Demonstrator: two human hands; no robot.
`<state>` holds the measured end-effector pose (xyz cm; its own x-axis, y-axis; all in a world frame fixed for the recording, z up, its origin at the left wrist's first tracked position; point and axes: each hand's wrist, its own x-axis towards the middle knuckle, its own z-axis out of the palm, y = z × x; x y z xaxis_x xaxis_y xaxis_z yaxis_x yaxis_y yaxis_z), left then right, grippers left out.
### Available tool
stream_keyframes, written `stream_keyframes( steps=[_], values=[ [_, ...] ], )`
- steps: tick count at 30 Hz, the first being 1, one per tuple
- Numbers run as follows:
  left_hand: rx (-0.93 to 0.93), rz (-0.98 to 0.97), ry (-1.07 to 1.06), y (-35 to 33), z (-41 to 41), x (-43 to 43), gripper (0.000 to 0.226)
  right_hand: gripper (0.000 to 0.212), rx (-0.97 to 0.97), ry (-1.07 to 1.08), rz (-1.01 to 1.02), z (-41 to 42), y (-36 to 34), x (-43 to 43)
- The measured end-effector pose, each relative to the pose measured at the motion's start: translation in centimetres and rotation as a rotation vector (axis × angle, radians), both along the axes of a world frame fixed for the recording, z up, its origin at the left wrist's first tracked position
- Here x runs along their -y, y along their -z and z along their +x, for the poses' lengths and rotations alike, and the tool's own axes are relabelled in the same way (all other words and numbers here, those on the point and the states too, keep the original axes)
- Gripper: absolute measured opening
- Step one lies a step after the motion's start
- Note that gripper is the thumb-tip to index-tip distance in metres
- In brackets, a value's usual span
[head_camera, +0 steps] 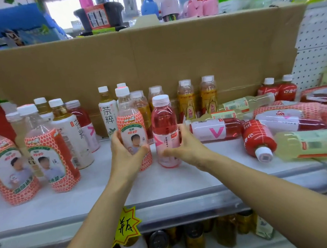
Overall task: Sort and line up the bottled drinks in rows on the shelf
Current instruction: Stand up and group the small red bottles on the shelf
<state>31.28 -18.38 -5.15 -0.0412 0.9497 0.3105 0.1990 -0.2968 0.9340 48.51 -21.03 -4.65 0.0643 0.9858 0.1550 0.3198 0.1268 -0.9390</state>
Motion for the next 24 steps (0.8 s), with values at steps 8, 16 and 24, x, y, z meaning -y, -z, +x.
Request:
stream_keyframes(
  steps=[8, 16, 24],
  values=[
    [-0.448, 0.636, 0.132, -1.7, 8.2, 6.4, 0.066, 0.052, 0.697, 0.064, 0.084, 13.0, -3.9, 2.7],
    [-0.984, 0.298, 0.267, -1.5, 21.2, -2.0, 0.078, 0.028, 1.048, 0.028, -0.058, 25.9, -6.2, -2.3],
    [-1.319, 0.19, 0.08, -1.5, 22.7, -3.6, 0.1, 0.033, 1.074, -0.227, -0.075, 27.7, -6.7, -5.7]
  ],
)
